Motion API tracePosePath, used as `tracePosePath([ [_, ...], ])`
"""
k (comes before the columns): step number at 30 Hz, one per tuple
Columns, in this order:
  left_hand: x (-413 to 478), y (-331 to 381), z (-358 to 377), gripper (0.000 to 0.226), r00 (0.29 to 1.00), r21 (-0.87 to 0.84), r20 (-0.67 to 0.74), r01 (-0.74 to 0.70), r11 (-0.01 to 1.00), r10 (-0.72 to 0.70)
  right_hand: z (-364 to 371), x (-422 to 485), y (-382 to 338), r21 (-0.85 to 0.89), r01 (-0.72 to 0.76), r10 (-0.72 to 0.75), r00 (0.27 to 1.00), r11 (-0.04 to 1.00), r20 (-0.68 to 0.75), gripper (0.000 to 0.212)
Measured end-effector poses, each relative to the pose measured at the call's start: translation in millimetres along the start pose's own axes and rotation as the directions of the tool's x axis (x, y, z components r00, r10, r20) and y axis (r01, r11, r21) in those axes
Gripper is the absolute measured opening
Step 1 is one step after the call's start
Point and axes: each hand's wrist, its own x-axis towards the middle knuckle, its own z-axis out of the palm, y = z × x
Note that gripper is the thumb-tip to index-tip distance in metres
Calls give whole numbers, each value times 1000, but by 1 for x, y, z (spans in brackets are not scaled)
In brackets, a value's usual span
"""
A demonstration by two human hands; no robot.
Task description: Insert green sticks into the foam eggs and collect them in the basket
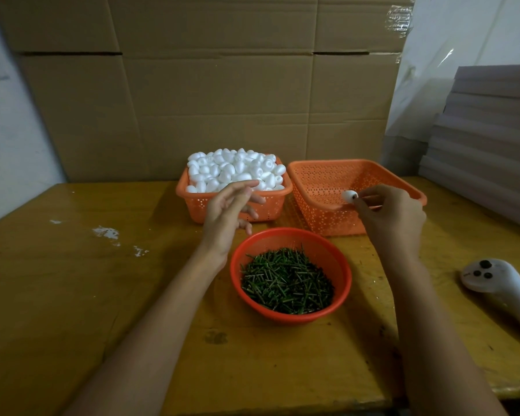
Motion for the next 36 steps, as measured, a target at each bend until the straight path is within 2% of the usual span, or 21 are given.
tracePosePath([
  [4,0,0,0,23,1000,2,-7,7,1000,-7,1,1,2,0,6,-6,1000,1000,-28,23],
  [8,2,-2,-2,19,1000,18,-19,-7,1000,8,-2,0,-4,12,5,-3,990,1000,-141,28],
  [10,2,-5,-3,14,996,95,-74,-50,994,57,-3,-1,-9,66,43,-31,985,997,-168,26],
  [12,3,-7,-6,9,971,291,-170,-116,950,170,-4,-2,-13,73,73,-59,982,995,-178,23],
  [15,3,-9,-13,8,904,641,-211,-160,750,373,-3,-4,-17,45,97,-87,980,994,-178,21],
  [17,3,-9,-19,14,854,842,-134,-169,512,503,-3,-5,-18,57,111,-99,979,992,-176,22],
  [19,5,-10,-21,25,827,939,-24,-174,296,561,-2,-6,-18,83,118,-103,981,990,-166,22],
  [21,6,-10,-21,36,853,965,77,-193,175,517,-2,-6,-18,98,116,-100,982,988,-159,22],
  [24,6,-14,-20,53,917,979,160,-194,57,366,0,-7,-19,107,126,-109,982,986,-155,21],
  [27,8,-17,-23,63,955,990,139,-136,-27,262,0,-8,-20,106,130,-114,982,986,-149,21],
  [32,10,-20,-27,66,966,981,134,-97,-168,223,1,-10,-22,100,135,-120,982,986,-144,21],
  [36,13,-21,-25,63,970,973,108,-58,-226,217,2,-11,-22,109,134,-120,985,985,-127,21],
])
